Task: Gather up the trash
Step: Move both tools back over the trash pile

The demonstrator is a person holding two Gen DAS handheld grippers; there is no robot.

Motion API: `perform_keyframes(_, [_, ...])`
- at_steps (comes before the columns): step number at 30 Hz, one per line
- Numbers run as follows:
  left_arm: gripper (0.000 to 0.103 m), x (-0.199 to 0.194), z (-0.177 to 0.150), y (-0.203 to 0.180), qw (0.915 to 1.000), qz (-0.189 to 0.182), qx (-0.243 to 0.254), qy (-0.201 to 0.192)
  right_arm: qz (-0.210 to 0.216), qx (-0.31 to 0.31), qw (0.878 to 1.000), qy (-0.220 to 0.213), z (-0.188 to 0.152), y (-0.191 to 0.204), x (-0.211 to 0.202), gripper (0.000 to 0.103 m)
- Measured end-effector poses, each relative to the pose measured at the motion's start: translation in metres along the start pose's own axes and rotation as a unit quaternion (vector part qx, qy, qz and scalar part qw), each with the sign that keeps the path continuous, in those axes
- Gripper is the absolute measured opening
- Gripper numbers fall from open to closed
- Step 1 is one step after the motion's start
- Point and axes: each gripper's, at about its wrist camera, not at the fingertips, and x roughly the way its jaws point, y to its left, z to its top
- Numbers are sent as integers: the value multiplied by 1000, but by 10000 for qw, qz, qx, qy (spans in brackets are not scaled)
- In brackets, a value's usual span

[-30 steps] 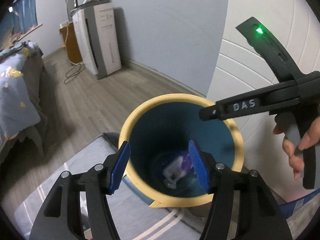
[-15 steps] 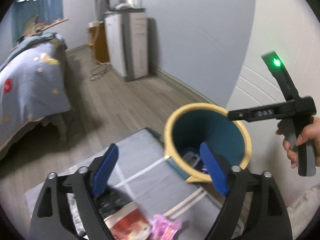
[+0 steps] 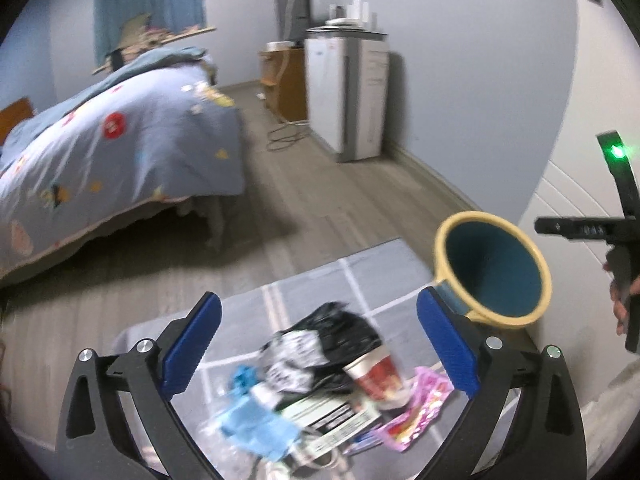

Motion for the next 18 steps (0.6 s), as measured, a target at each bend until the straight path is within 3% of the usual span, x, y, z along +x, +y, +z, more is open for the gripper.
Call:
perform_keyframes(12, [97, -2, -53, 85, 9938, 553, -903, 335, 351, -1075, 9935, 140, -41, 134, 14, 97])
perform_keyframes(18, [97, 8, -73, 102, 9896, 694, -1085, 638, 769, -829, 9912, 686, -77, 172, 46, 97])
